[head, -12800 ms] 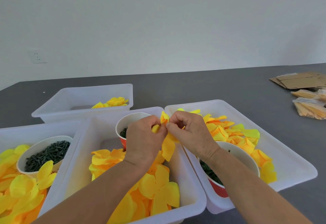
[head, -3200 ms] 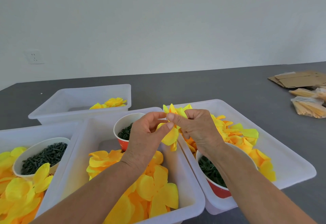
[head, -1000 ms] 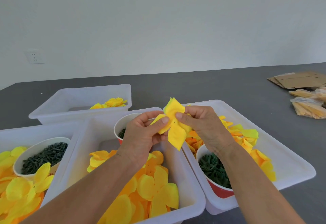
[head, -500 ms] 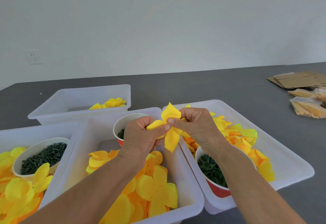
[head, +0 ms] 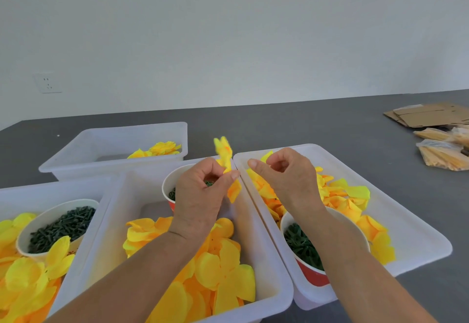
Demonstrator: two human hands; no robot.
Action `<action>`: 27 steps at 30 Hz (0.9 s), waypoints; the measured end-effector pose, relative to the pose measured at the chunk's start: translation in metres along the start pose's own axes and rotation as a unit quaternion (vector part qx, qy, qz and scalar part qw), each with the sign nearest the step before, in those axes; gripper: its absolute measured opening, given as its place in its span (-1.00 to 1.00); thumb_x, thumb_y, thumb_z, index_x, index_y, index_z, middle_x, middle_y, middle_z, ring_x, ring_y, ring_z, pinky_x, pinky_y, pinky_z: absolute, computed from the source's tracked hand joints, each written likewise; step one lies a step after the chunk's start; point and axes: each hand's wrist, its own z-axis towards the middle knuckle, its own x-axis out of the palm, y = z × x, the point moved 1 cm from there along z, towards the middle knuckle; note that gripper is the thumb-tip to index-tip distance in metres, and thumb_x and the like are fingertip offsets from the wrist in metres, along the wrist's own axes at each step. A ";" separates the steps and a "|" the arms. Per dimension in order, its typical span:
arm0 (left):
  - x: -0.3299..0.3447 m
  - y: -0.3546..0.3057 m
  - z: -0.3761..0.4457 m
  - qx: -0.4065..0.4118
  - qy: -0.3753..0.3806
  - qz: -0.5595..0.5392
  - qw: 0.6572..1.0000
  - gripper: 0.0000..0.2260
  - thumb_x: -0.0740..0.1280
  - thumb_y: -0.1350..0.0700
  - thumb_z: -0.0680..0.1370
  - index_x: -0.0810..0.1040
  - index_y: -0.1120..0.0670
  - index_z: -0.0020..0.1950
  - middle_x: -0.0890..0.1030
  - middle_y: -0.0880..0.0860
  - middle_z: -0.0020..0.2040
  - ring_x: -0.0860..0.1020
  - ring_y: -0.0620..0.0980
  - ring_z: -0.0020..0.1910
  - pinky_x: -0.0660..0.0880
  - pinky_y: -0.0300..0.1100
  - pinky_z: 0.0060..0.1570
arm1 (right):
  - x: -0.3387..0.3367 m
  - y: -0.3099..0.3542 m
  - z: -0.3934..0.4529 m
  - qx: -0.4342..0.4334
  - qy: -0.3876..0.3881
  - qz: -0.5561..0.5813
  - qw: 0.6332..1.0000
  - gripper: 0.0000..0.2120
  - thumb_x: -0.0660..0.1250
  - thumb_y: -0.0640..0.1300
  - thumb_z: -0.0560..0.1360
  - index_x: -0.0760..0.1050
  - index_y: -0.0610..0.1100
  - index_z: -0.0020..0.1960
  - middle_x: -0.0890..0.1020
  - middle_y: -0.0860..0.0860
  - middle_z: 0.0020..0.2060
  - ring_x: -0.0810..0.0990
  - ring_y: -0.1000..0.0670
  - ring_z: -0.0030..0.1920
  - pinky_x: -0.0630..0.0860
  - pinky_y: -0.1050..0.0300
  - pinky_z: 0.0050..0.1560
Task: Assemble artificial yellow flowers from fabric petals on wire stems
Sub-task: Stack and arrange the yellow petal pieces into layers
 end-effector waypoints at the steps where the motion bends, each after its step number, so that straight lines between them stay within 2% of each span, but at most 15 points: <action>1: 0.000 0.000 0.001 0.040 -0.007 0.036 0.999 -0.81 0.45 0.25 0.42 0.48 0.25 -0.32 0.51 0.04 -0.34 0.41 -0.16 -0.34 0.38 -0.40 -0.28 | 0.000 0.001 0.000 0.000 0.025 0.020 0.999 -0.66 0.41 0.13 0.41 0.54 -0.15 -0.26 0.53 0.05 -0.41 0.44 0.09 -0.37 0.39 0.23 -0.33; 3: 0.001 0.002 0.001 0.109 -0.004 0.095 0.989 -0.80 0.48 0.28 0.38 0.48 0.20 -0.34 0.53 0.07 -0.21 0.47 -0.15 -0.22 0.42 -0.36 -0.24 | 0.002 0.007 -0.003 0.036 0.120 0.135 0.983 -0.60 0.34 0.16 0.44 0.58 -0.16 -0.34 0.53 0.03 -0.49 0.46 0.10 -0.43 0.36 0.29 -0.42; 5: 0.004 0.004 -0.002 0.161 0.021 0.120 0.979 -0.83 0.48 0.27 0.35 0.51 0.21 -0.36 0.55 0.07 -0.15 0.50 -0.14 -0.23 0.46 -0.33 -0.28 | 0.004 0.010 -0.006 0.079 0.200 0.204 0.955 -0.62 0.34 0.16 0.44 0.58 -0.12 -0.35 0.58 0.04 -0.49 0.50 0.11 -0.45 0.38 0.30 -0.46; 8: 0.008 0.004 -0.007 0.186 0.077 0.104 0.974 -0.91 0.41 0.20 0.34 0.60 0.23 -0.30 0.57 0.03 -0.11 0.56 -0.04 -0.21 0.55 -0.13 -0.20 | 0.004 0.009 -0.007 0.120 0.243 0.226 0.936 -0.72 0.40 0.01 0.45 0.56 -0.18 -0.31 0.54 0.00 -0.51 0.51 0.09 -0.48 0.42 0.29 -0.46; 10: 0.008 0.006 -0.007 0.177 0.091 0.089 0.976 -0.94 0.44 0.22 0.33 0.65 0.21 -0.26 0.59 0.05 -0.09 0.59 0.02 -0.13 0.57 -0.01 -0.14 | 0.003 0.008 -0.006 0.144 0.256 0.232 0.927 -0.82 0.39 -0.14 0.46 0.57 -0.22 -0.27 0.51 -0.01 -0.51 0.53 0.09 -0.49 0.48 0.27 -0.42; 12: 0.007 0.006 -0.007 0.150 0.099 0.074 0.981 -0.93 0.50 0.22 0.34 0.66 0.19 -0.23 0.57 0.02 -0.05 0.58 0.01 -0.09 0.57 -0.05 -0.09 | 0.002 0.009 -0.005 0.151 0.271 0.255 0.916 -0.83 0.34 -0.27 0.45 0.59 -0.20 -0.30 0.50 0.01 -0.53 0.51 0.10 -0.50 0.51 0.24 -0.38; 14: 0.008 0.004 -0.008 0.139 0.090 0.058 0.984 -0.89 0.49 0.14 0.35 0.66 0.16 -0.21 0.56 0.01 -0.03 0.57 -0.06 -0.07 0.56 -0.20 -0.10 | 0.001 0.008 -0.004 0.150 0.279 0.282 0.905 -0.67 0.27 -0.36 0.44 0.57 -0.11 -0.43 0.49 0.04 -0.54 0.48 0.12 -0.51 0.51 0.23 -0.35; 15: 0.008 0.002 -0.008 0.134 0.075 0.052 0.987 -0.88 0.46 0.10 0.37 0.65 0.13 -0.17 0.55 0.01 -0.01 0.56 -0.09 -0.06 0.55 -0.27 -0.12 | 0.001 0.009 -0.004 0.149 0.286 0.291 0.901 -0.65 0.25 -0.37 0.45 0.56 -0.10 -0.43 0.52 0.03 -0.52 0.50 0.11 -0.48 0.52 0.22 -0.34; 18: 0.008 0.003 -0.004 0.084 0.003 0.069 0.994 -0.81 0.41 0.04 0.45 0.53 0.00 0.04 0.50 -0.03 0.04 0.50 -0.11 0.03 0.50 -0.31 -0.12 | 0.002 0.010 -0.004 0.147 0.314 0.302 0.888 -0.65 0.22 -0.37 0.48 0.58 -0.08 -0.38 0.56 0.00 -0.41 0.54 0.09 -0.40 0.52 0.20 -0.31; 20: 0.006 0.007 -0.001 -0.016 -0.023 0.069 0.997 -0.67 0.38 0.02 0.49 0.43 0.01 0.22 0.49 -0.04 0.06 0.48 -0.05 0.05 0.49 -0.20 -0.05 | 0.004 0.011 -0.005 0.133 0.328 0.286 0.890 -0.61 0.18 -0.36 0.50 0.58 -0.06 -0.39 0.57 0.03 -0.41 0.52 0.11 -0.41 0.49 0.21 -0.31; 22: 0.004 0.011 0.000 -0.140 -0.030 0.019 0.990 -0.54 0.40 0.00 0.47 0.35 0.03 0.31 0.51 -0.01 0.06 0.50 -0.01 0.02 0.51 -0.17 -0.08 | 0.005 0.012 -0.007 0.117 0.336 0.278 0.892 -0.65 0.15 -0.37 0.51 0.59 -0.10 -0.28 0.60 0.03 -0.38 0.54 0.12 -0.37 0.50 0.23 -0.30; 24: 0.003 0.012 0.002 -0.210 -0.028 -0.095 0.973 -0.56 0.45 0.08 0.44 0.40 0.03 0.27 0.55 0.03 -0.02 0.55 -0.03 -0.10 0.53 -0.26 -0.27 | 0.005 0.013 -0.008 0.105 0.324 0.267 0.901 -0.73 0.16 -0.36 0.53 0.59 -0.16 -0.17 0.62 0.02 -0.32 0.56 0.15 -0.33 0.50 0.28 -0.30; 27: 0.000 0.012 0.003 -0.189 -0.041 -0.134 0.972 -0.62 0.47 0.23 0.40 0.49 -0.02 0.15 0.58 0.11 -0.09 0.55 -0.02 -0.21 0.53 -0.22 -0.36 | 0.006 0.009 -0.007 0.110 0.282 0.228 0.926 -0.86 0.28 -0.30 0.51 0.61 -0.19 -0.12 0.63 -0.03 -0.29 0.56 0.13 -0.34 0.50 0.27 -0.30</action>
